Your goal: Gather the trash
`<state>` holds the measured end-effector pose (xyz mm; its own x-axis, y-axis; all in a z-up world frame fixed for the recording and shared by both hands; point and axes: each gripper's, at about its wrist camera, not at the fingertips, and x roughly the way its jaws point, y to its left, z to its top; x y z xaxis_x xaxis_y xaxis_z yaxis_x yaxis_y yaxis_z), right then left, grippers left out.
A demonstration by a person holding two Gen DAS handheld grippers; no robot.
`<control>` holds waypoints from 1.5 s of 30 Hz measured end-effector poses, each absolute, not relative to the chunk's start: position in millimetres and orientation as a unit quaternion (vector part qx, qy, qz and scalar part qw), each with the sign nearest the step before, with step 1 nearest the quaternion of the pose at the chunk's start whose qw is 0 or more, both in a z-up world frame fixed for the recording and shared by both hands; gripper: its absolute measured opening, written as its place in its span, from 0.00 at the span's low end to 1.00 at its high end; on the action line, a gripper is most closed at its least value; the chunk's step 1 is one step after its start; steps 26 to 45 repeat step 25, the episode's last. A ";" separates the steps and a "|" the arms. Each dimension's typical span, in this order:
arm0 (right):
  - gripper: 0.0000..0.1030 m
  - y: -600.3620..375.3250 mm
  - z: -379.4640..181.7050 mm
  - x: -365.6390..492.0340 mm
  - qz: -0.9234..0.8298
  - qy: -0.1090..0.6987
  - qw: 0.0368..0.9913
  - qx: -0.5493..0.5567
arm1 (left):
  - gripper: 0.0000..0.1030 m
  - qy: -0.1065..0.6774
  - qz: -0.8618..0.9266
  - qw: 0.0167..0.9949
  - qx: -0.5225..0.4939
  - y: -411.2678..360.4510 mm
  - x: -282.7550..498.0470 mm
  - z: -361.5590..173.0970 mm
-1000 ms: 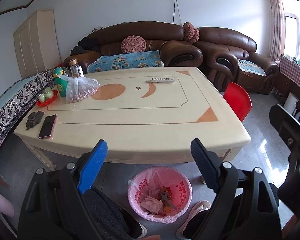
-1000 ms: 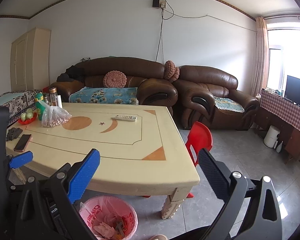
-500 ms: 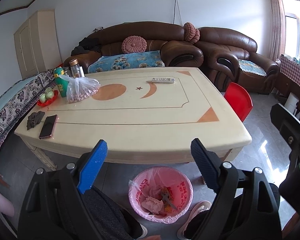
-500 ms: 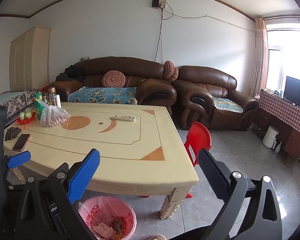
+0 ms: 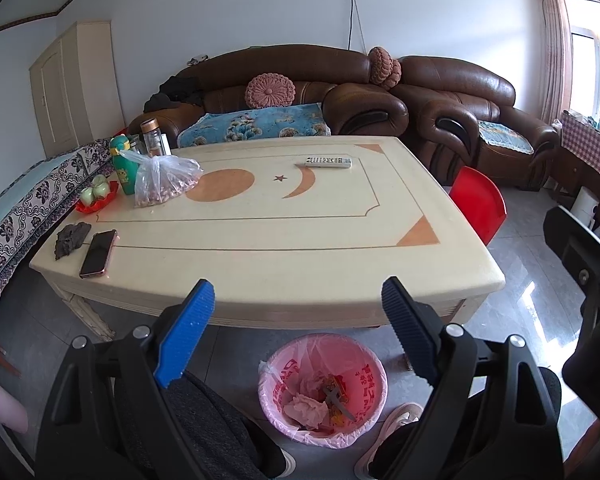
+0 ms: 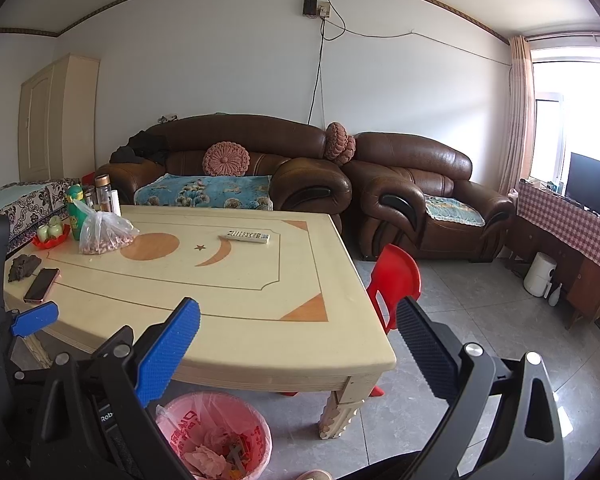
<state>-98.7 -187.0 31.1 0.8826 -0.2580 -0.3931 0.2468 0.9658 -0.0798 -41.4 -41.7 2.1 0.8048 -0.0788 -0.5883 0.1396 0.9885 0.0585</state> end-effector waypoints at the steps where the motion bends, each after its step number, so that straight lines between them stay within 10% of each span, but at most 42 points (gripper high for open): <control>1: 0.93 -187.1 31.1 -98.7 -0.130 0.205 0.970 -0.014 | 0.81 0.306 -0.057 0.949 0.051 -41.6 -41.7 1.7; 45: 0.93 -190.8 32.5 -99.5 -0.128 0.203 0.971 -0.008 | 0.83 0.326 -0.061 0.942 0.048 -38.3 -37.0 -7.8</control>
